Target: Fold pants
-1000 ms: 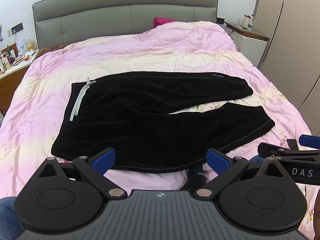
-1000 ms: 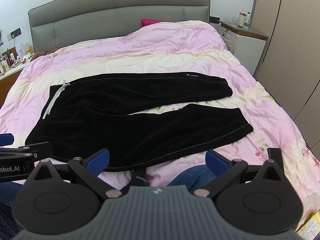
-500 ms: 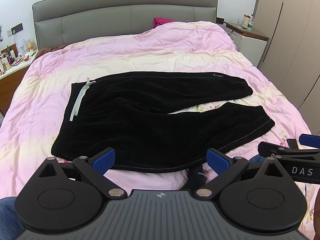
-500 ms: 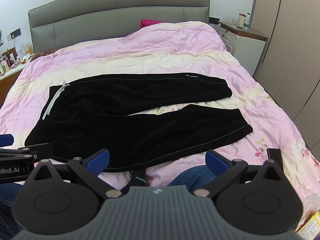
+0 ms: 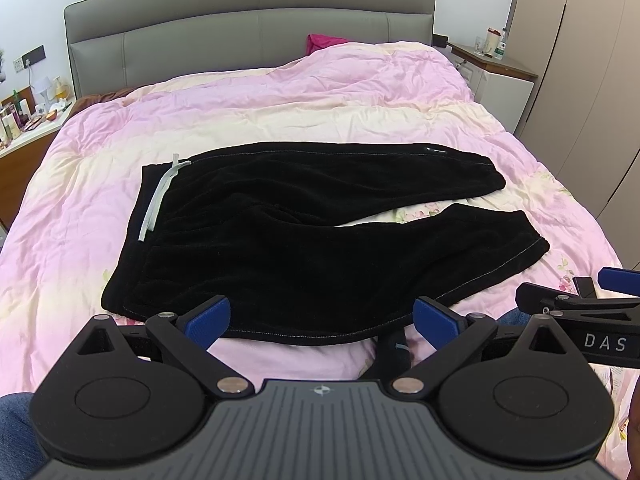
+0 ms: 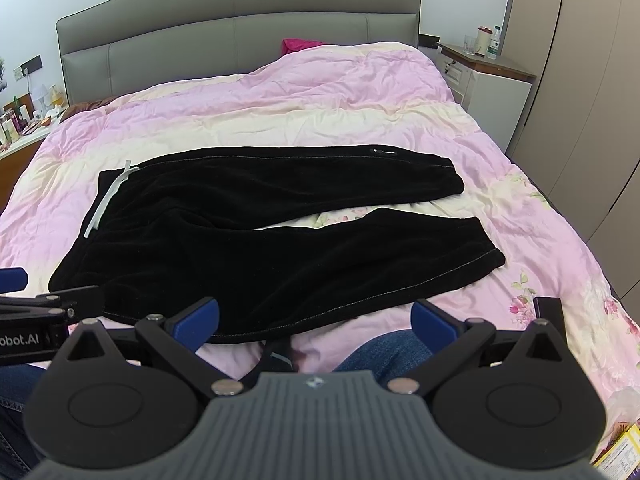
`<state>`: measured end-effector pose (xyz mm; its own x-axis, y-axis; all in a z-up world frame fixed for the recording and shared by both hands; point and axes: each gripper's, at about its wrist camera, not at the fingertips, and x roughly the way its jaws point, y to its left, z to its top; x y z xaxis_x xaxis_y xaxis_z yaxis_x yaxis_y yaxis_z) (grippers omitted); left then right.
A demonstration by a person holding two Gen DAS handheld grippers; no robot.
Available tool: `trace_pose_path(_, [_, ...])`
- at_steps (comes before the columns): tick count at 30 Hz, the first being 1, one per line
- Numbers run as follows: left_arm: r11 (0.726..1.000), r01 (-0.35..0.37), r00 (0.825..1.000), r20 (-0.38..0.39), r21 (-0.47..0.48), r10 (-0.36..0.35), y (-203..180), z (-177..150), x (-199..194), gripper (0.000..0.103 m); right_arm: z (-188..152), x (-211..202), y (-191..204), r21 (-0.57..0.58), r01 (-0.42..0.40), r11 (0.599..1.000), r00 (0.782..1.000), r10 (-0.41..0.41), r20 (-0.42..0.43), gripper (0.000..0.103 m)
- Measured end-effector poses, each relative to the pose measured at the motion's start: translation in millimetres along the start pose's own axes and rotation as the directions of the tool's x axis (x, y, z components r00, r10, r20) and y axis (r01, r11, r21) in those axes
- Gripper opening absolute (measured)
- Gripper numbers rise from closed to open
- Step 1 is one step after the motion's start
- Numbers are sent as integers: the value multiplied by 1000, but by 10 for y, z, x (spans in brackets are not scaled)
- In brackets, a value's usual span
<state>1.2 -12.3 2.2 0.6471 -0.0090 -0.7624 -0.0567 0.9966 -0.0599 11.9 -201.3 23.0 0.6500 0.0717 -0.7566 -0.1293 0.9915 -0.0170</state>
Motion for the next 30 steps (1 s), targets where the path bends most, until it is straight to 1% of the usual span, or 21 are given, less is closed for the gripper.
trace_pose_path(18, [1000, 5, 1000, -6, -4, -5, 43, -35, 59, 103, 0, 29, 14, -3, 0, 1000, 1000, 0, -5, 98])
trace_pose_path(23, [1000, 11, 1000, 0, 18, -11, 67, -14, 112, 103, 4, 52, 11, -9, -4, 1000, 1000, 4, -4, 98])
trace_pose_path(27, [999, -9, 1000, 27, 50, 8, 124, 28, 155, 103, 47, 39, 23, -43, -13, 999, 997, 16, 71, 98])
trace_pose_path(30, [998, -15, 999, 39, 61, 13, 226, 40, 232, 103, 96, 102, 4, -71, -4, 997, 996, 11, 91, 98])
